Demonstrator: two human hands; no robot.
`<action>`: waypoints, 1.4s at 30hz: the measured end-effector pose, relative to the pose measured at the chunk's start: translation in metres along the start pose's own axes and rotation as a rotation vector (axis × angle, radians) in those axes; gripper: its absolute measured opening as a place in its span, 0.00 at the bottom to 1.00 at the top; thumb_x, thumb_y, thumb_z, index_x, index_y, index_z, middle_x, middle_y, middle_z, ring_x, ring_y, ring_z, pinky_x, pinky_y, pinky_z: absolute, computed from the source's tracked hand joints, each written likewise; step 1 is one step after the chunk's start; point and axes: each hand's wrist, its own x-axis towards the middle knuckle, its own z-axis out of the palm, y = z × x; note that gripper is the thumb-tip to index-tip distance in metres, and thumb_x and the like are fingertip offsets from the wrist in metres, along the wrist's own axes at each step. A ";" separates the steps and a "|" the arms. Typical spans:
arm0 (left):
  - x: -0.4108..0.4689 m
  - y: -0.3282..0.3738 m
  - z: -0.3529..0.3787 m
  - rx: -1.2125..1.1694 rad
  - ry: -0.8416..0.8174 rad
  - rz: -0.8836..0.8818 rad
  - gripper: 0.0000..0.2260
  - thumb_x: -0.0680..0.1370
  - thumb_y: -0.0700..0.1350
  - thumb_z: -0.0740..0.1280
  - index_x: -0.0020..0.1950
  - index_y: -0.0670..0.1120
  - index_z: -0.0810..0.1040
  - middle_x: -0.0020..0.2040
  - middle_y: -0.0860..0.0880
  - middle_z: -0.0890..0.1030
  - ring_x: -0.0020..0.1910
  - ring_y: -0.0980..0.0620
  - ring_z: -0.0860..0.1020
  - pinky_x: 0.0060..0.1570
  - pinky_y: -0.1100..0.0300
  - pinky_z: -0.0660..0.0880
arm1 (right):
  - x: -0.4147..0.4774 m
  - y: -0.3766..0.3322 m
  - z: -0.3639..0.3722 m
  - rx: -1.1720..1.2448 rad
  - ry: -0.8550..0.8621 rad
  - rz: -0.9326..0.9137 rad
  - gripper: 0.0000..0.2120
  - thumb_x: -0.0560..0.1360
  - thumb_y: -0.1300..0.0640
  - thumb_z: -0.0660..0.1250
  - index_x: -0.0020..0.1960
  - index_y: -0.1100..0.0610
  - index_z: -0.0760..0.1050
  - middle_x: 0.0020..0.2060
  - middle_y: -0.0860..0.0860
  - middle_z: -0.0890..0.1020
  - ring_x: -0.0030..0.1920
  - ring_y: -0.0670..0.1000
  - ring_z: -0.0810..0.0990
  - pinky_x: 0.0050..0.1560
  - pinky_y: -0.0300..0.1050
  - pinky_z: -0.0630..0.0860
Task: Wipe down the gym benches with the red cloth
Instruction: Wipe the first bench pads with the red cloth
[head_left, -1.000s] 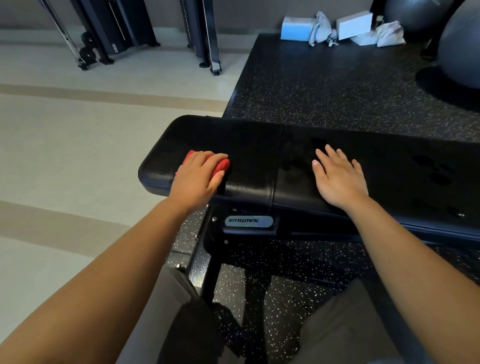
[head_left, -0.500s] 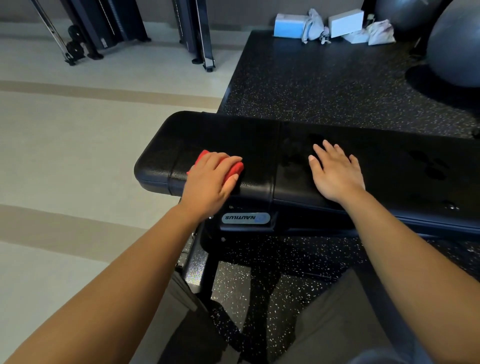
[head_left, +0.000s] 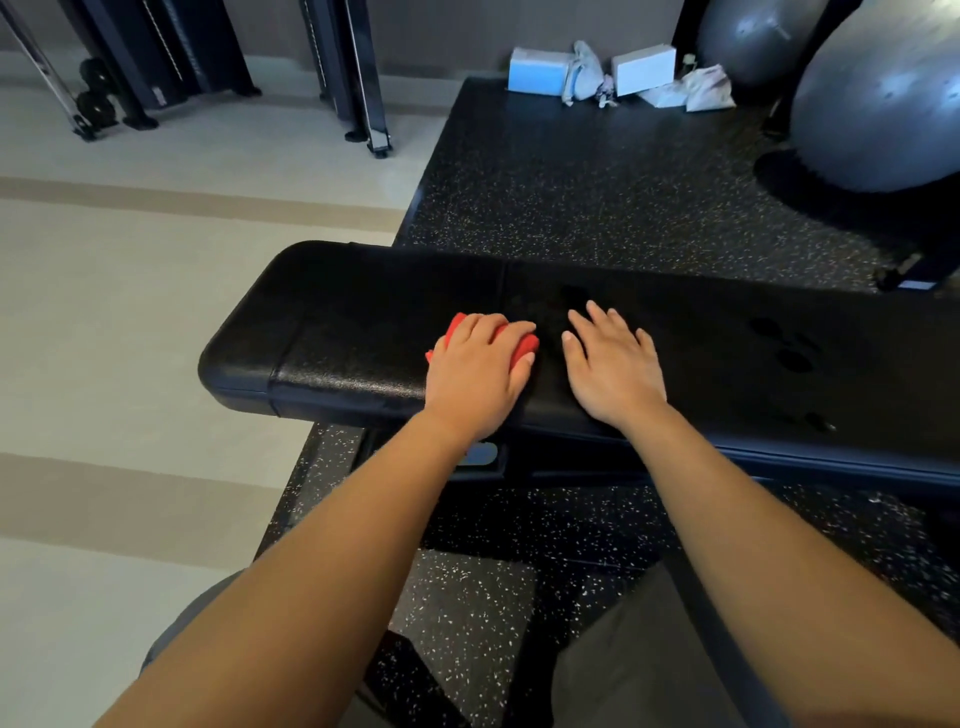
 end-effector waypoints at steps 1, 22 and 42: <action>0.006 0.001 0.000 0.008 -0.025 -0.014 0.19 0.80 0.55 0.54 0.70 0.54 0.69 0.66 0.50 0.71 0.67 0.49 0.66 0.61 0.49 0.67 | -0.001 0.000 -0.001 0.004 -0.002 -0.004 0.24 0.82 0.45 0.45 0.77 0.50 0.56 0.77 0.49 0.53 0.77 0.50 0.49 0.75 0.53 0.46; 0.064 0.006 0.022 0.012 -0.054 0.044 0.18 0.81 0.54 0.57 0.70 0.54 0.67 0.68 0.50 0.70 0.69 0.49 0.63 0.63 0.47 0.64 | 0.003 0.031 -0.006 -0.027 -0.074 -0.031 0.25 0.81 0.41 0.46 0.77 0.42 0.49 0.78 0.49 0.46 0.77 0.50 0.42 0.75 0.50 0.42; 0.161 -0.005 0.042 -0.014 -0.197 0.004 0.20 0.81 0.54 0.54 0.73 0.54 0.62 0.71 0.48 0.67 0.71 0.44 0.62 0.69 0.44 0.60 | 0.026 0.034 -0.007 -0.028 -0.064 0.029 0.26 0.80 0.40 0.44 0.77 0.42 0.47 0.78 0.46 0.44 0.77 0.48 0.40 0.75 0.52 0.40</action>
